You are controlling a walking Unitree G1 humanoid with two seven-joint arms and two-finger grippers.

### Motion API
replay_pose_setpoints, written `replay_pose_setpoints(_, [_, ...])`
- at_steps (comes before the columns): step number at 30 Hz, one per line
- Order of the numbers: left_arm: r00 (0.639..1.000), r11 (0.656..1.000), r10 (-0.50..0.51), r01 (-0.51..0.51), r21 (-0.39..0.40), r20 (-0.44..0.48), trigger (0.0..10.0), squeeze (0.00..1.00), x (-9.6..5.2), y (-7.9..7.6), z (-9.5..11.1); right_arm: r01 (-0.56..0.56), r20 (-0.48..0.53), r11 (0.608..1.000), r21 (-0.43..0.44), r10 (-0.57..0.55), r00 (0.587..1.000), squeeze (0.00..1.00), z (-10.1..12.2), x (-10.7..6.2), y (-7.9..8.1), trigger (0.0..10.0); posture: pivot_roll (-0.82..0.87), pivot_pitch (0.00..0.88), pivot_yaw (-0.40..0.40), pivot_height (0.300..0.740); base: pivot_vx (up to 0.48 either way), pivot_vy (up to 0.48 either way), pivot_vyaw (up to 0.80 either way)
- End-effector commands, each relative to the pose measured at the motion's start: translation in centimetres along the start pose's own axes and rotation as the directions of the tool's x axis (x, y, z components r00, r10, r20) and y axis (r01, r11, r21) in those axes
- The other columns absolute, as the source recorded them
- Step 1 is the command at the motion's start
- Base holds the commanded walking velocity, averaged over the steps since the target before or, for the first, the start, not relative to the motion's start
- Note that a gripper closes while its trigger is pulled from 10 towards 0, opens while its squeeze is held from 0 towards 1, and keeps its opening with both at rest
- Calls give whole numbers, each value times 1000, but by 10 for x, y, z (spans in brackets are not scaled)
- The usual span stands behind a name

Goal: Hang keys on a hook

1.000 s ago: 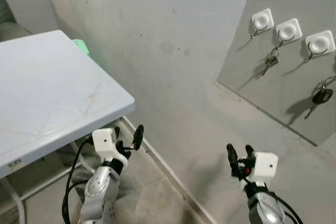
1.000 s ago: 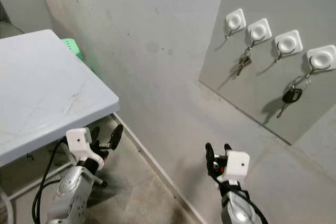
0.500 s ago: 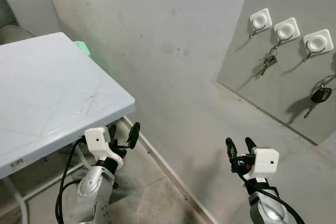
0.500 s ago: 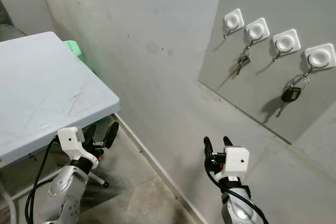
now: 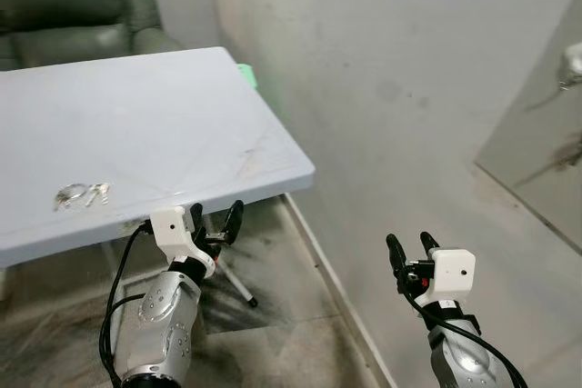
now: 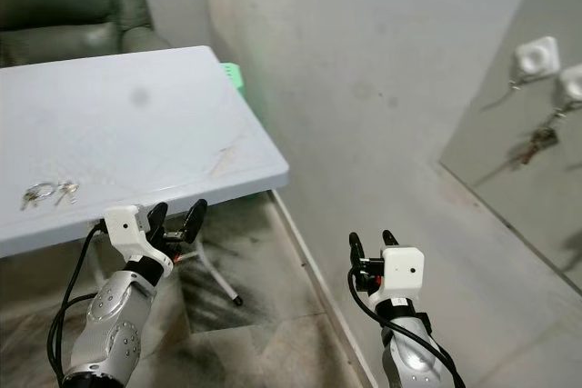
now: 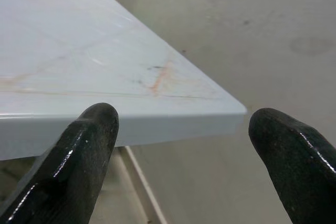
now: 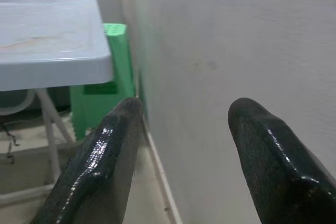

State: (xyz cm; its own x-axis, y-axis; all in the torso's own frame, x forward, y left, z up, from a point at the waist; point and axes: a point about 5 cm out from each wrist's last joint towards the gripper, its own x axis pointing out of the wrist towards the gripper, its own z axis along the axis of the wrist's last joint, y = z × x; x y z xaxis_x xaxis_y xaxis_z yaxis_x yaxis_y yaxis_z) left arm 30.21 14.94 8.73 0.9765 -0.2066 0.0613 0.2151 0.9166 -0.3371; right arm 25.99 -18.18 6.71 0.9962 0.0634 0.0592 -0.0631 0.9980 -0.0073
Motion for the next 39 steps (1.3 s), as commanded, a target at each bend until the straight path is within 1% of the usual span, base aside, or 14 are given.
replay_pose_setpoints(1, [1000, 1000, -6, 6, 18, 1, 10000, 0, 4, -2, 2, -2, 3, 1000, -15, 2, 1000, 0, 3, 3, -2, 10000, -20, 0, -39, 740, 0, 0, 800])
replay_pose_setpoints(13, [1000, 1000, -14, 13, 28, 16, 10000, 0, 6, -5, 2, -26, 1, 1000, -15, 26, 1000, 0, 4, 8, -1, 10000, -9, 0, -51, 740, 0, 0, 800])
replay_pose_setpoints(19, [1000, 1000, -12, 12, 28, 6, 10000, 0, 6, -5, 0, -35, 1, 999, -15, 35, 999, 0, 4, 9, 0, 10000, -5, 0, -55, 740, 0, 0, 800])
replay_pose_setpoints(22, [1000, 999, -16, 16, 29, 9, 10000, 0, 7, -6, 0, -39, 1, 999, -15, 39, 999, 0, 4, 9, 0, 10000, -5, 0, -57, 740, 0, 464, 800])
replay_pose_setpoints(26, [1000, 999, -8, 8, 32, 9, 10000, 0, 7, -7, 0, -41, 0, 999, -15, 41, 999, 0, 4, 9, 0, 10000, -7, 0, -57, 740, 0, 0, 800])
replay_pose_setpoints(29, [1000, 1000, 4, -4, 17, 3, 10000, 0, 8, -7, -1, -41, 0, 999, -16, 41, 999, 0, 4, 9, -1, 10000, -8, 0, -58, 740, 0, 0, 800])
replay_pose_setpoints(31, [1000, 999, 5, -5, 36, -5, 10000, 0, 8, -7, -2, -41, 0, 999, -17, 41, 999, 0, 4, 9, -1, 10000, -8, 0, -58, 740, 0, 0, 800])
replay_pose_setpoints(37, [1000, 999, 11, -10, 44, -15, 10000, 0, 10, -7, -3, -39, 4, 999, -18, 39, 999, 0, 5, 10, -2, 10000, -11, 0, -59, 740, 0, 0, 800])
replay_pose_setpoints(39, [1000, 999, 8, -8, 50, -14, 10000, 0, 10, -7, -3, -30, 10, 999, 28, 29, 1000, 0, 5, 11, -3, 10000, -9, 0, -60, 740, 0, 0, 0])
